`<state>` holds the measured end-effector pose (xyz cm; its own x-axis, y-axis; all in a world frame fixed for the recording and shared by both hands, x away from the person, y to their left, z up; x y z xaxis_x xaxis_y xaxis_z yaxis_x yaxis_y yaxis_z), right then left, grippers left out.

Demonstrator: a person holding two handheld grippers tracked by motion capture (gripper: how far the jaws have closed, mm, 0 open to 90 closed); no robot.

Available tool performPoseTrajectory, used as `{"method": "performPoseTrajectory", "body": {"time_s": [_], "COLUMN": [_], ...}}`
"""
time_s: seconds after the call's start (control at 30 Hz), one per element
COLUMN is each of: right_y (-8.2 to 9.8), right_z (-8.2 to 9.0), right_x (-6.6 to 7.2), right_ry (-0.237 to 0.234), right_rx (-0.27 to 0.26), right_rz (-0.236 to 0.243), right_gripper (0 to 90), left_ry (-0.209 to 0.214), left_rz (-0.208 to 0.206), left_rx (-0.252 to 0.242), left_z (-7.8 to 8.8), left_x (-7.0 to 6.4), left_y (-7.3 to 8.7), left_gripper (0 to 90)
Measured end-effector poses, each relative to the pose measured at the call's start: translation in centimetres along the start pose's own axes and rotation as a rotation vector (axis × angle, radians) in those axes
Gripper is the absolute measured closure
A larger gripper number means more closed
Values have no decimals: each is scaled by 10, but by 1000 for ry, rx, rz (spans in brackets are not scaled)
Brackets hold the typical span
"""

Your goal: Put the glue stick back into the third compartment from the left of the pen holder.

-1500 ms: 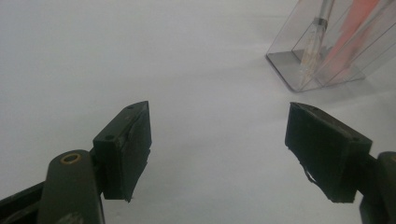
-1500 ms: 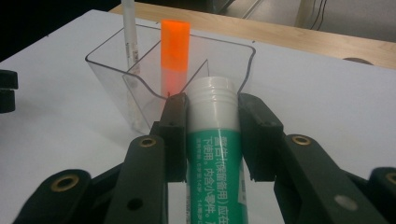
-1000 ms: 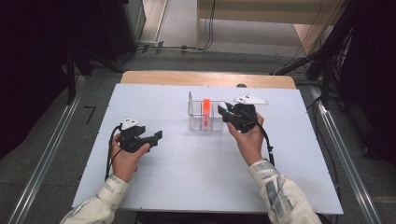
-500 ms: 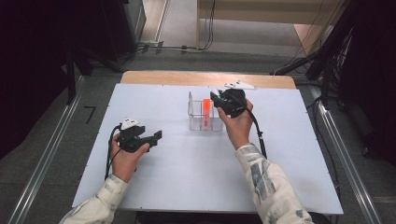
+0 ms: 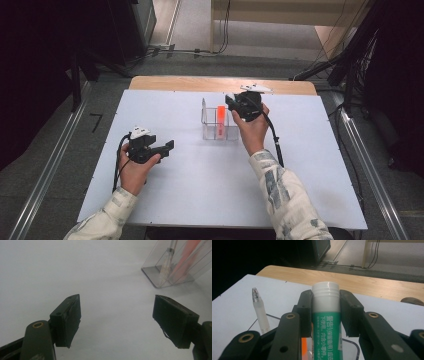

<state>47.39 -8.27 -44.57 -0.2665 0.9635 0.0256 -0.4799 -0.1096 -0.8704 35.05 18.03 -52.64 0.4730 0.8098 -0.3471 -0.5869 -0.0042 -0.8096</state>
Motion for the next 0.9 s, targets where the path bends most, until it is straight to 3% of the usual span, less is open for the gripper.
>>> {"method": "performPoseTrajectory", "body": {"time_s": [0.53,0.9], "right_y": [0,11], "right_z": [3,16], "right_x": [0,-4], "right_ry": [7,-16], "right_rx": [-15,-39], "right_rz": [5,-3], "right_gripper": [627,593], "left_ry": [0,-1], "left_rz": [3,1], "left_rx": [-1,1], "left_z": [0,0], "left_x": [0,0], "left_y": [0,0], "left_gripper": [236,235]}}
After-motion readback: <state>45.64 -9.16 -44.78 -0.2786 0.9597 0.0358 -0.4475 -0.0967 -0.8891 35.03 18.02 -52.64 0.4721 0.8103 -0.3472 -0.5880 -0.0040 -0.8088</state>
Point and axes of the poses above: each handheld gripper's, and its own axes: z roughly backward along the jaws, y roughly out of its underside, x roughly to its left, the point moved 6 cm from there along -z, roughly forward along the jaws, and after that the axes turned 14 degrees about y, right-handed, at the moved point
